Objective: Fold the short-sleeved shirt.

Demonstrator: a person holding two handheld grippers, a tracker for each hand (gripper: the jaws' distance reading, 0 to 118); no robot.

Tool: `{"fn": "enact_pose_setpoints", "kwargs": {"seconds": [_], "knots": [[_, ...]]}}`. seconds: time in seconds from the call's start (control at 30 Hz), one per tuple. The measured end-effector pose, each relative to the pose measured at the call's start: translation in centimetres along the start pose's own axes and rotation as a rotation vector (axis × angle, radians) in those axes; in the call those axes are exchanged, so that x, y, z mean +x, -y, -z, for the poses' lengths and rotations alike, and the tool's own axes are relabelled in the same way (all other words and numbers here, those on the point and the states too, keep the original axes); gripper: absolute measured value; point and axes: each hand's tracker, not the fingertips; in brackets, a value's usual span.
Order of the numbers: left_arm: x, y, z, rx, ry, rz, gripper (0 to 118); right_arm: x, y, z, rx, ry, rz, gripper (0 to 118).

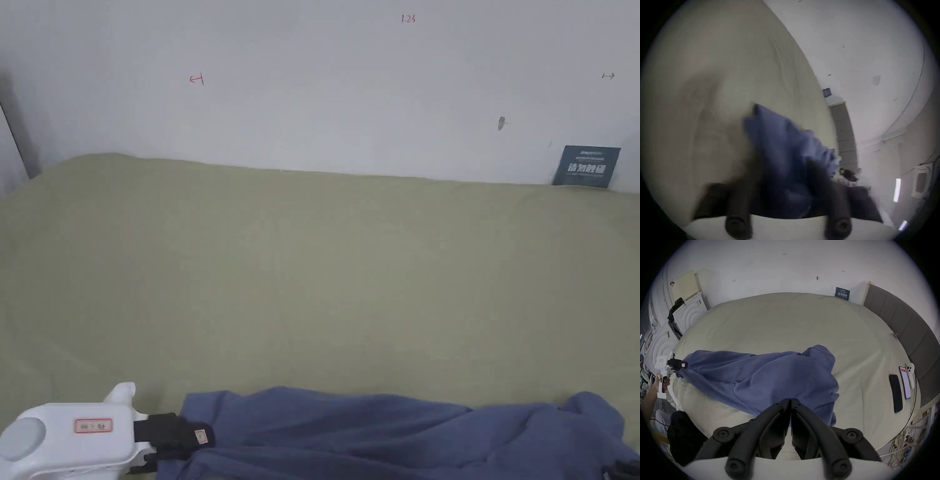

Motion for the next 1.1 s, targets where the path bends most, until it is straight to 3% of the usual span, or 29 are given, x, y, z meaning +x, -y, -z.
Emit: {"fn": "enact_pose_setpoints", "kwargs": {"seconds": [0.1,0.27,0.43,0.63,0.83,0.87,0.97,1.0,1.1], "knots": [[0.6,0.3,-0.6,0.038,0.052,-0.031,8,0.0,0.0,-0.3,0.002,-0.004,-0.002,7],[6.3,-0.9,-2.7,0.09,-0.013,0.189,8,0.3,-0.2,-0.7,0.011,-0.001,-0.012,7],[13.2,-2.0,-2.6,0.109,0.049,0.39,8,0.7,-0.4,-0.7,0.033,-0.021,0.01,7],[20.8,0.6,3.6,-0.012,0.112,0.568,8,0.7,-0.2,-0.8,0.041,-0.044,0.012,7],[22.4,4.0,11.0,-0.145,0.014,0.655,8,1.1,0.2,-1.0,0.049,-0.041,0.027,7],[22.5,4.6,12.0,-0.142,0.015,0.643,12,1.3,0.3,-1.0,0.05,-0.04,0.029,7],[21.4,4.6,13.5,-0.102,0.046,0.518,77,1.4,0.3,-0.6,0.044,-0.038,0.029,7],[21.4,4.6,13.6,-0.102,0.091,0.444,90,1.4,0.3,-0.5,0.04,-0.038,0.031,7],[20.0,4.0,12.2,-0.09,0.236,0.314,89,1.5,0.4,-0.5,0.036,-0.044,0.04,7]]}}
